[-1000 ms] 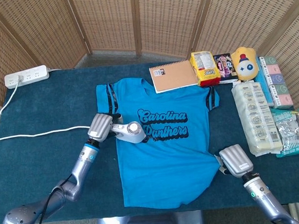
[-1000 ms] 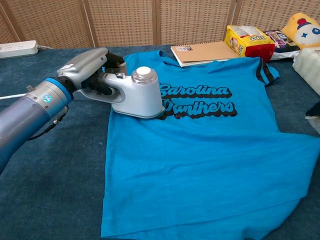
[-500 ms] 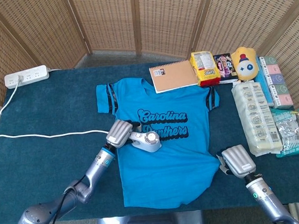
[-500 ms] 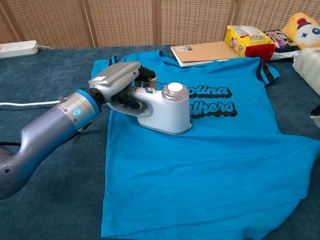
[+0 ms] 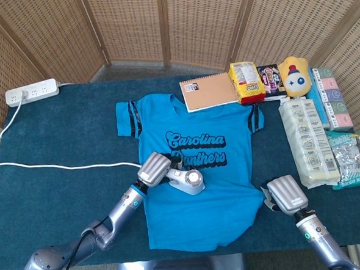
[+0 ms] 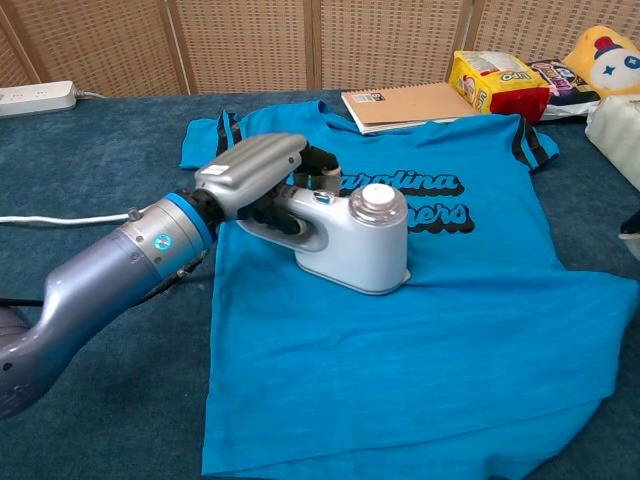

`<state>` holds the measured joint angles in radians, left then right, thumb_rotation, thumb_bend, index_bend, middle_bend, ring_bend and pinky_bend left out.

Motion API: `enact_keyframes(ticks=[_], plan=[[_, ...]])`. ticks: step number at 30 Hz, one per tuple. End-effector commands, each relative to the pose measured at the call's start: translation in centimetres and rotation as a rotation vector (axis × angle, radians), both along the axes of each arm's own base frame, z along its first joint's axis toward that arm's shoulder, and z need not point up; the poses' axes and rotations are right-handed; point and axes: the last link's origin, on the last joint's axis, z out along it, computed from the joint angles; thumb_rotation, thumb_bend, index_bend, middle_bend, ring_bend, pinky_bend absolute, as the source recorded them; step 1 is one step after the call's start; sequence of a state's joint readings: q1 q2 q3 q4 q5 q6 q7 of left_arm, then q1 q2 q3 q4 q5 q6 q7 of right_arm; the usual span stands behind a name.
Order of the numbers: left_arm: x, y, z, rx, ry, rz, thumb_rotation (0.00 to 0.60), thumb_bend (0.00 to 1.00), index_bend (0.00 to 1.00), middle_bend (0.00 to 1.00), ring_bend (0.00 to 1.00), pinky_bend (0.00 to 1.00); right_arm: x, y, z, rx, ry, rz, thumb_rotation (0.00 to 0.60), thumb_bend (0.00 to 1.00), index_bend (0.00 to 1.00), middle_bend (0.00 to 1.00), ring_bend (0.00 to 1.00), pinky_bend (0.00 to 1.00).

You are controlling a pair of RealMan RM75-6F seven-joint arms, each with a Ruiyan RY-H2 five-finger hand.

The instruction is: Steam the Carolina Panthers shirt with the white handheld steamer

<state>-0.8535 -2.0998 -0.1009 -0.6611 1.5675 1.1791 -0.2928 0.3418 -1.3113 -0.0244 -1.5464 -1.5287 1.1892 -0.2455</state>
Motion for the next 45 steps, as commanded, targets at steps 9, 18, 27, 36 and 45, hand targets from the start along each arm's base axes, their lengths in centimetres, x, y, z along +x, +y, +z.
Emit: enact_keyframes(ticks=[9, 18, 27, 36, 45], plan=[[-3.8, 0.3, 2.4, 0.028, 0.043, 0.042, 0.600, 0.43, 0.52, 0.62, 0.59, 0.71, 0.2, -0.1, -0.3, 0.009, 0.002, 0.006, 0.600, 0.32, 0.72, 0.66, 0.65, 0.69], [-3.0, -1.7, 1.6, -0.031, 0.019, -0.012, 0.599, 0.43, 0.52, 0.62, 0.59, 0.71, 0.1, 0.0, -0.3, 0.007, 0.005, 0.004, 0.600, 0.32, 0.72, 0.66, 0.65, 0.69], [-1.0, -3.4, 0.0, -0.084, -0.002, -0.063, 0.597, 0.42, 0.52, 0.62, 0.59, 0.71, -0.2, 0.1, 0.0, 0.001, 0.004, -0.005, 0.600, 0.32, 0.72, 0.66, 0.65, 0.69], [-0.3, -3.8, -0.5, -0.092, -0.004, -0.082, 0.597, 0.42, 0.52, 0.62, 0.59, 0.71, -0.5, 0.2, 0.1, -0.003, 0.004, -0.012, 0.600, 0.32, 0.72, 0.66, 0.65, 0.69], [-1.8, -2.1, 0.2, -0.039, 0.038, -0.048, 0.597, 0.42, 0.52, 0.62, 0.59, 0.70, -0.5, 0.1, 0.0, 0.002, 0.005, -0.013, 0.600, 0.32, 0.72, 0.66, 0.65, 0.69]])
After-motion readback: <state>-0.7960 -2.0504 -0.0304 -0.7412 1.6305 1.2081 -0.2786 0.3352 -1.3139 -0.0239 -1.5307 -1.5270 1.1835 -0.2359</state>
